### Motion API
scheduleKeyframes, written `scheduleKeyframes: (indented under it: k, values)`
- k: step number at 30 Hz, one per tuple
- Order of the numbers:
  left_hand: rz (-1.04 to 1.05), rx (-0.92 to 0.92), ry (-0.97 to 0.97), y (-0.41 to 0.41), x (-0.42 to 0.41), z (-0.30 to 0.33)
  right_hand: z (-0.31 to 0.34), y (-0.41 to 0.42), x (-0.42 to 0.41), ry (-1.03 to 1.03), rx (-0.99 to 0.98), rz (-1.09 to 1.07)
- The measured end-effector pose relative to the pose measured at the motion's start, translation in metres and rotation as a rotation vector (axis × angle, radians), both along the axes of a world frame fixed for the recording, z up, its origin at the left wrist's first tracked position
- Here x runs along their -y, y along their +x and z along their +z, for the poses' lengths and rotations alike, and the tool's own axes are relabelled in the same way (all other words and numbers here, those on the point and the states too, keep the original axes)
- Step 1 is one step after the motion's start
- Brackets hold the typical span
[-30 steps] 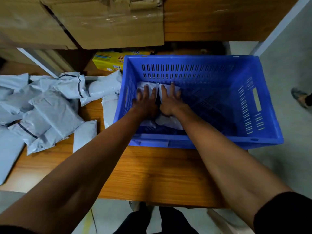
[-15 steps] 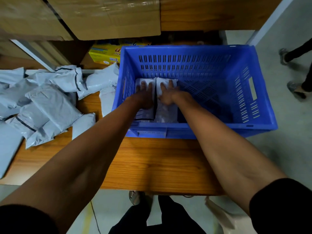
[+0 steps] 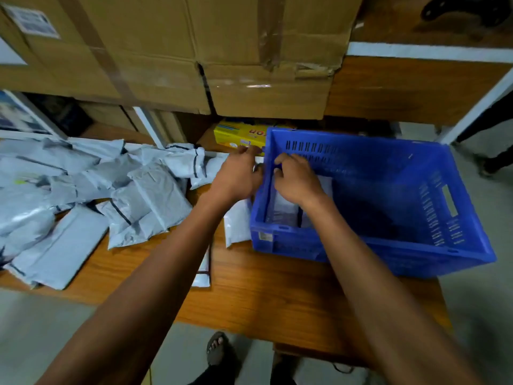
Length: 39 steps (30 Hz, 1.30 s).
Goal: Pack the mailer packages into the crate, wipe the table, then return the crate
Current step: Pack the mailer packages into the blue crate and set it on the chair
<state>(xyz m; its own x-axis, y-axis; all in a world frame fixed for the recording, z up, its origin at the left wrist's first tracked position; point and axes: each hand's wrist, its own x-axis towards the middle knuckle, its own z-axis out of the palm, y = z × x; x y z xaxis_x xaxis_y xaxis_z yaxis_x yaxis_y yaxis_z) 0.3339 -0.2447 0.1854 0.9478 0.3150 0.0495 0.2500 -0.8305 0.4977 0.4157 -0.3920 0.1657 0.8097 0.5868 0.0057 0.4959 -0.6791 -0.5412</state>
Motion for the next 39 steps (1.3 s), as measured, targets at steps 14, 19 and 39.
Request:
scheduleKeyframes:
  k: [14,19,39]
  values:
    - [0.090,-0.199,0.119,-0.153,-0.090,-0.181,-0.133,-0.109,-0.158,-0.230,0.041,-0.039]
    - [-0.013,-0.252,0.142,-0.160,-0.081,-0.222,-0.175,-0.104,-0.150,-0.405,-0.077,-0.099]
    - [-0.015,-0.184,0.239,-0.165,-0.098,-0.230,-0.189,-0.164,-0.128,-0.450,0.036,-0.102]
